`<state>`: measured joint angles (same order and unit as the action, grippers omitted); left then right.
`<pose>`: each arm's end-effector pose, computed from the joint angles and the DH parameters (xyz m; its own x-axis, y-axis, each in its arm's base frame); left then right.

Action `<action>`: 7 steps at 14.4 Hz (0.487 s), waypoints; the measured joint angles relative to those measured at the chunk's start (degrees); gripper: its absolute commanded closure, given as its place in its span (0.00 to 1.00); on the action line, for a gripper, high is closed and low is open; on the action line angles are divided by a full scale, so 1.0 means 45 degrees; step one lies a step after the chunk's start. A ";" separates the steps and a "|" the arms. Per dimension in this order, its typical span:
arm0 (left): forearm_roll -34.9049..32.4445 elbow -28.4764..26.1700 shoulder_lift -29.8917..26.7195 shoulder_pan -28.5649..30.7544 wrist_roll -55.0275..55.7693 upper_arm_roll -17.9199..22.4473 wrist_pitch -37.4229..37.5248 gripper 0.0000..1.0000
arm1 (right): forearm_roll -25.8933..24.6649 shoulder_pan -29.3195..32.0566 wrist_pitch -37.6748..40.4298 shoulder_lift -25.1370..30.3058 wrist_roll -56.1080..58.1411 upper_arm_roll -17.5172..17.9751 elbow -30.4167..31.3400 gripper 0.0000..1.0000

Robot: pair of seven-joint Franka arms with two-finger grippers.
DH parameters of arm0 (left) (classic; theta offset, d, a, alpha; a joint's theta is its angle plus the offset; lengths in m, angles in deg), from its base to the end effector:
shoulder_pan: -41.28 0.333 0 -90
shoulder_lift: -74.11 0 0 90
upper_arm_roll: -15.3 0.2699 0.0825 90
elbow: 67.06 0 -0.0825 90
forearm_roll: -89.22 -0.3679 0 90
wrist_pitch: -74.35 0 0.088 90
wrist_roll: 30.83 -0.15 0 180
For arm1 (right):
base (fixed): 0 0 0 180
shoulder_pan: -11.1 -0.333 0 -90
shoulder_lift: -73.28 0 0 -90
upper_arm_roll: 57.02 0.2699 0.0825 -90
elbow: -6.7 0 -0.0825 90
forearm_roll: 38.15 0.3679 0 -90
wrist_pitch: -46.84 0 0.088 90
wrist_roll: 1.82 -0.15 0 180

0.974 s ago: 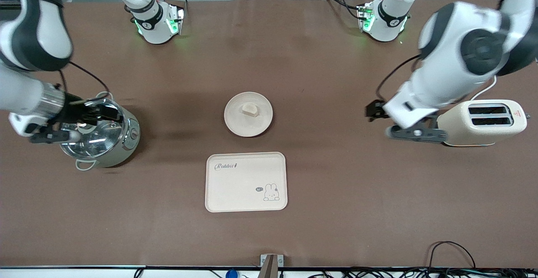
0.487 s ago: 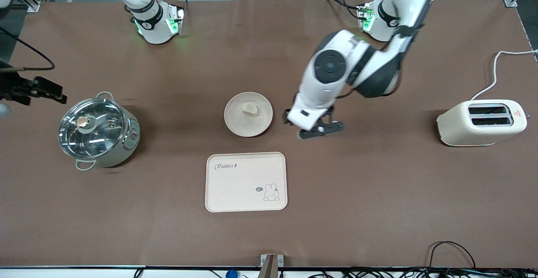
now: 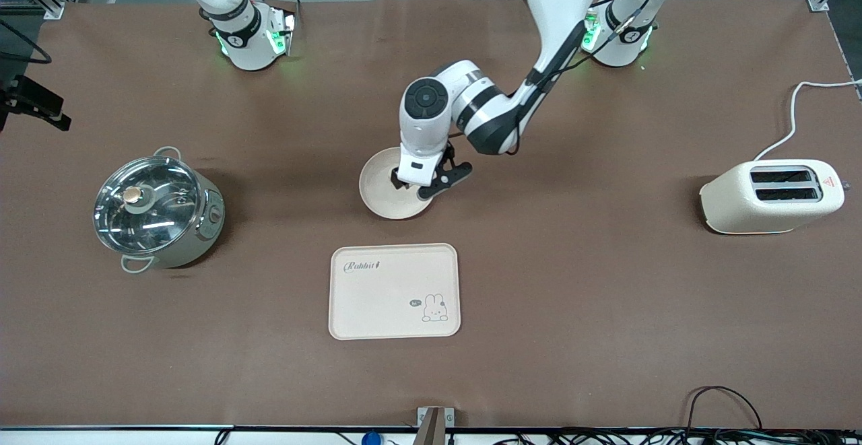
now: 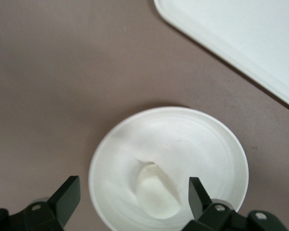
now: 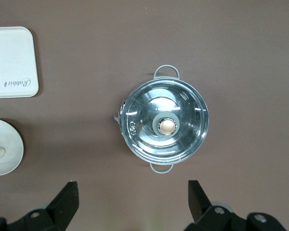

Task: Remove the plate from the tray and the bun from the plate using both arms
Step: 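Lower the left gripper into the plate and grasp the bun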

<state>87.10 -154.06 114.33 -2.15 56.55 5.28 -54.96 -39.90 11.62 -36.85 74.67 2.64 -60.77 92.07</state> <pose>0.4126 -0.5341 0.1881 0.8166 0.5715 -0.0806 0.5760 -0.8160 0.0498 0.5186 -0.0440 0.5750 1.0000 0.0000 -0.0073 0.0002 -0.9996 0.0283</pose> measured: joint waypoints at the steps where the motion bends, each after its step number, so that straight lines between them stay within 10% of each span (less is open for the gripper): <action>1: -0.0023 0.0003 0.0258 -0.0155 0.0523 0.0001 -0.0461 0.11 | 0.0000 -0.0098 0.0001 0.0003 -0.0001 -0.0007 0.0001 0.00; 7: -0.0029 0.0029 0.1135 -0.0533 0.2253 0.0008 -0.1935 0.39 | -0.0004 -0.0311 0.0034 -0.0003 -0.0024 -0.0011 0.0012 0.00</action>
<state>86.97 -153.93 119.44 -4.55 66.69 5.31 -63.66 -39.92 10.22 -36.70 74.66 2.53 -60.82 92.12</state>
